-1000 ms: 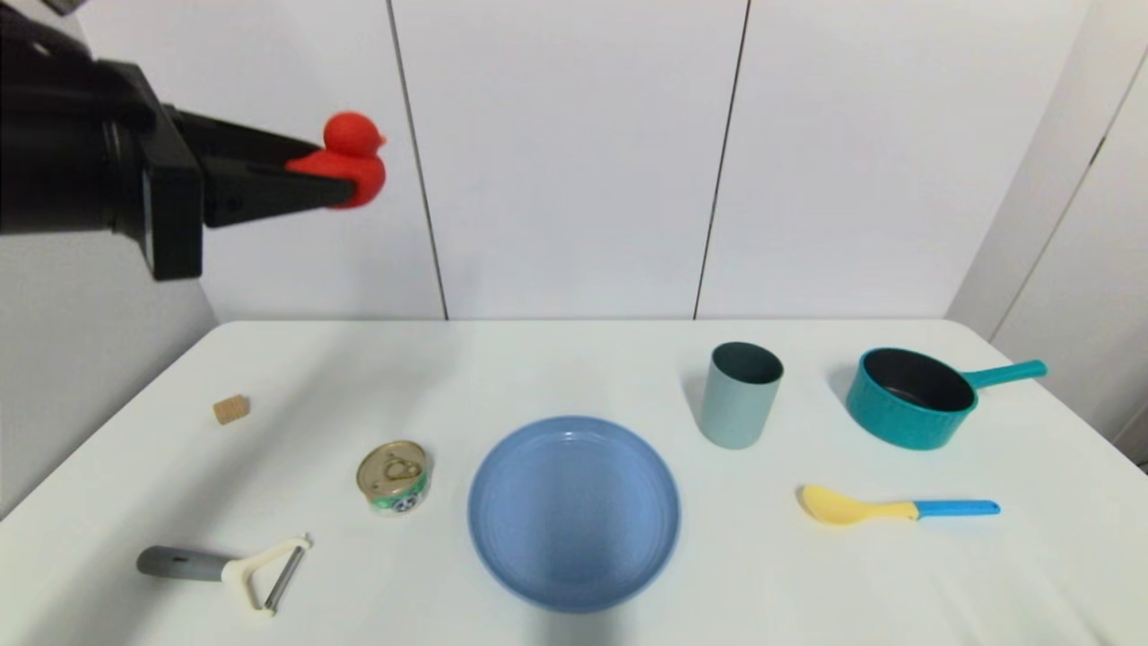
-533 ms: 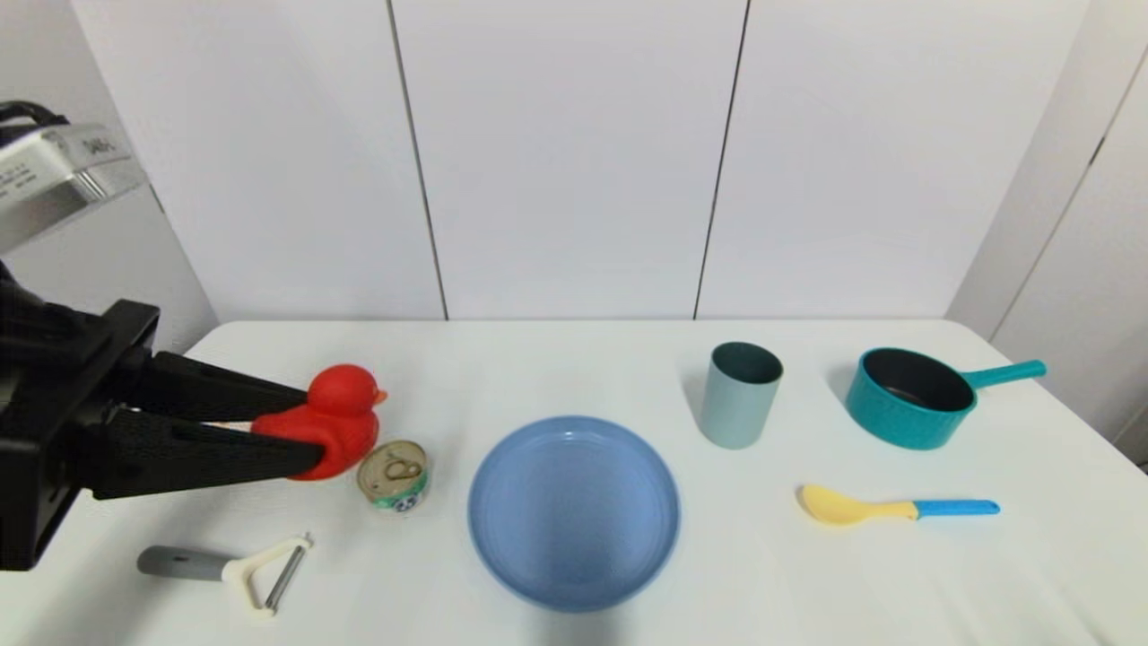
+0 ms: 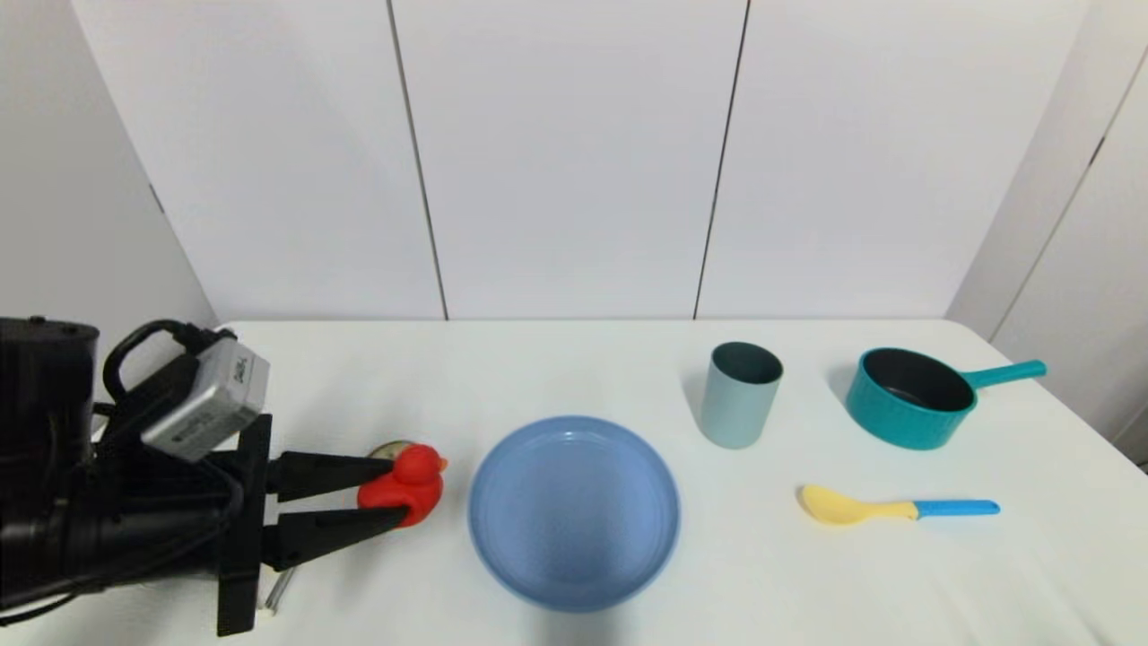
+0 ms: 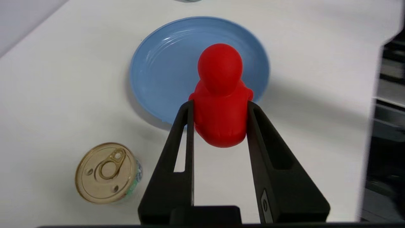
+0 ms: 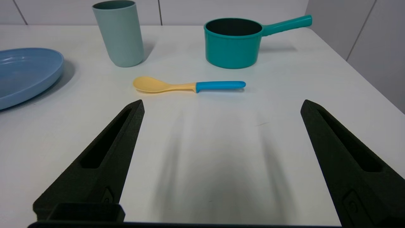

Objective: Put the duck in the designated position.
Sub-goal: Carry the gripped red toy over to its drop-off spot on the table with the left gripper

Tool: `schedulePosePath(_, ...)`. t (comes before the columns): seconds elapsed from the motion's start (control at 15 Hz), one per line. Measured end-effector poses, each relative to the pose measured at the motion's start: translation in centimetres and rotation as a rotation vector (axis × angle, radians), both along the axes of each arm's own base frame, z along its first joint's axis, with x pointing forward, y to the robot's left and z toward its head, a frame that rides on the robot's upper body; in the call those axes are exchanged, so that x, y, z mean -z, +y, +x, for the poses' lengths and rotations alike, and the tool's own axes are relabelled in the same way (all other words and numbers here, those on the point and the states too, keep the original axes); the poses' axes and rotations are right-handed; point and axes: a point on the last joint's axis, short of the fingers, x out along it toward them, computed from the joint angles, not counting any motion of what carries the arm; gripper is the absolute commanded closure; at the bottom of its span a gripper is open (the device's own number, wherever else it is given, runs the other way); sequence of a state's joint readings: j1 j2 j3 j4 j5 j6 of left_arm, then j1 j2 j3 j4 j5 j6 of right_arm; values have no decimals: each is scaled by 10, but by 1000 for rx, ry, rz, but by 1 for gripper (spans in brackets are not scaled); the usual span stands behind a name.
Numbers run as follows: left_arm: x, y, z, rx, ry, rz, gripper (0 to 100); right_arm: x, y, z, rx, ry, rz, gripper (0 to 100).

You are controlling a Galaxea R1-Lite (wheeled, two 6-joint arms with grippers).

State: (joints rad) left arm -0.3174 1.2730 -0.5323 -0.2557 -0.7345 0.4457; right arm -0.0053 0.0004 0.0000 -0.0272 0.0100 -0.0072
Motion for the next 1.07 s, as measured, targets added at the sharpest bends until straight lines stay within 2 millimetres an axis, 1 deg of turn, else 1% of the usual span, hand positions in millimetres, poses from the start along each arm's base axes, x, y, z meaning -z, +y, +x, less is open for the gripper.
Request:
schedulePosePath(0.13, 23, 1, -4, -9, -69, -18, 100, 0, 0, 0, 0, 0, 0, 0)
schedulePosePath(0.27, 39, 3, -9, -20, -115, -26, 100, 0, 0, 0, 0, 0, 0, 0)
schedulePosePath(0.47, 51, 4, -9, -33, -146, -31, 100, 0, 0, 0, 0, 0, 0, 0)
schedulePosePath(0.73, 72, 6, -17, -33, -88, -12, 100, 0, 0, 0, 0, 0, 0, 0)
schedulePosePath(0.93, 83, 8, -22, -32, -76, -8, 100, 0, 0, 0, 0, 0, 0, 0)
schedulePosePath(1.07, 88, 7, -21, -28, -73, 2, 100, 0, 0, 0, 0, 0, 0, 0)
